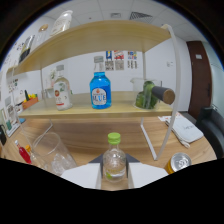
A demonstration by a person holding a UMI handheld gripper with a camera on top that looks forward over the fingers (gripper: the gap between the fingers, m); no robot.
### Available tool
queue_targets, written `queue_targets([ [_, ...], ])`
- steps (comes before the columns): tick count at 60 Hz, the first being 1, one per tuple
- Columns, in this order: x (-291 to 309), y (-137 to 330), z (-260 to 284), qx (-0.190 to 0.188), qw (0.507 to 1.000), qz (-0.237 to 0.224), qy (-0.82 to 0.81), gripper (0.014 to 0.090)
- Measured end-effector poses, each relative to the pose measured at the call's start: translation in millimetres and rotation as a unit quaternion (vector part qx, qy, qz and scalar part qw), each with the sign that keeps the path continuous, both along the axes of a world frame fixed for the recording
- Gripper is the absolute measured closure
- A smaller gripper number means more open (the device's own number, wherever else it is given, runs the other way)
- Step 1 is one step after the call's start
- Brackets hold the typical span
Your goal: Make me a cup of Vodka Sunrise.
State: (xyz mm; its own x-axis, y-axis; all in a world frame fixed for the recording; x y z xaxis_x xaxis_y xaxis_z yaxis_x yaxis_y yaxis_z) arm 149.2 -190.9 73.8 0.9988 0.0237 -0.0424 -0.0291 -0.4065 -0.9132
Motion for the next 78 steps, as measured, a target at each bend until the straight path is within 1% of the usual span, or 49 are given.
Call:
queue_targets([
  [15, 1.8, -4.6, -44.4, -0.05, 0.999, -0.005, 0.012, 0.0694],
  [28, -0.5, -12.2, -46.3, -0.056, 0.998, 0.004, -0.011, 0.0686],
  [44, 3.0, -27.2, -51.6, -0.074, 0.997, -0.017, -0.014, 0.0673],
  [46, 2.7, -29.5, -54.3, -0.085, 0.996, -0.017, -0.013, 0.064],
  [48, 3.1, -32.1, -56.4, -0.095, 0.995, -0.018, -0.012, 0.0564],
  [50, 4.6, -33.8, -54.7, -0.098, 0.995, -0.021, -0.013, 0.0498],
  [53, 7.5, -36.4, -47.1, -0.093, 0.995, -0.031, -0.014, 0.0369],
  [55, 8.0, -38.8, -39.7, -0.088, 0.995, -0.035, -0.013, 0.0296],
  [57, 8.7, -42.0, -30.3, -0.084, 0.996, -0.04, -0.012, 0.0235],
  [59, 9.5, -46.2, -20.0, -0.078, 0.996, -0.046, -0.012, 0.0196],
  [61, 10.6, -50.4, -8.8, -0.074, 0.996, -0.052, -0.014, 0.0181],
  [66, 3.3, -63.6, 18.5, -0.062, 0.996, -0.058, -0.013, 0.0193],
  [75, -17.2, -93.1, 55.7, -0.054, 0.997, -0.058, -0.019, 0.0199],
  [78, -26.8, -102.1, 63.7, -0.058, 0.997, -0.056, -0.02, 0.0198],
])
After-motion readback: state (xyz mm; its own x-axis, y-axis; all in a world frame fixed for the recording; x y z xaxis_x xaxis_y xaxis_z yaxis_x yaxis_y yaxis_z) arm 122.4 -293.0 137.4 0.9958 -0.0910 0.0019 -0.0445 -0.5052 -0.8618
